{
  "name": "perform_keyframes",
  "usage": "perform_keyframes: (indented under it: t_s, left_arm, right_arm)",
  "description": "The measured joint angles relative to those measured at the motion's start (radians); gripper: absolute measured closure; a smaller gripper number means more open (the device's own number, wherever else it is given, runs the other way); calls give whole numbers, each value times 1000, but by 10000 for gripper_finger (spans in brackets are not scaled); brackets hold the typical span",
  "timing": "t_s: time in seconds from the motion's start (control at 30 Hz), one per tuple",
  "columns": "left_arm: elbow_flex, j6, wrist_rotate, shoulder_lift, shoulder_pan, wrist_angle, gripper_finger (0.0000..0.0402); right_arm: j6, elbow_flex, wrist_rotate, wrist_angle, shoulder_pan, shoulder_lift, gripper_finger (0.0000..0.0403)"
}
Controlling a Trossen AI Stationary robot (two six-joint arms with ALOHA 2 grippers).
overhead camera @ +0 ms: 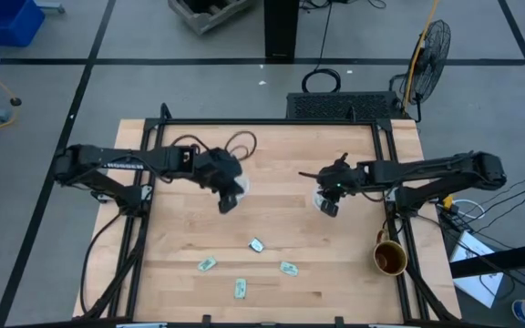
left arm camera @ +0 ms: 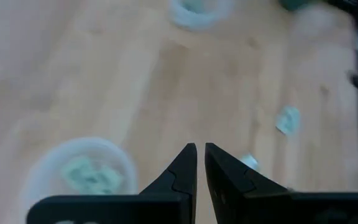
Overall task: Pick and place Stevia / Truvia into bins
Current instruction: Put the stevia packet into the left container
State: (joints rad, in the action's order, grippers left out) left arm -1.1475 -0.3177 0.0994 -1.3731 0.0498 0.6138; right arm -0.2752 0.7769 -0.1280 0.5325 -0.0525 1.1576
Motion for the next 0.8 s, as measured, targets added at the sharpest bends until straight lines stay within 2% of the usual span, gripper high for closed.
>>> perform_keyframes:
  t_s: [0.2,0.4,0.57,0.7,0.8]
  left_arm:
    - [62,-41,58,0,-140,35,364]
    - [196,-356,94,0,-287,33,364]
    - [314,-564,104,0,-357,21,364]
    - [405,-638,111,0,-399,2,364]
    - [473,-661,111,0,-426,-89,364]
  right_arm:
    - [10,0,-1,-66,0,-49,328]
    - [78,0,-1,-122,0,-50,328]
    - [118,0,-1,-177,0,-48,328]
    - [141,0,-1,-208,0,-48,328]
    - [142,0,-1,-215,0,-48,328]
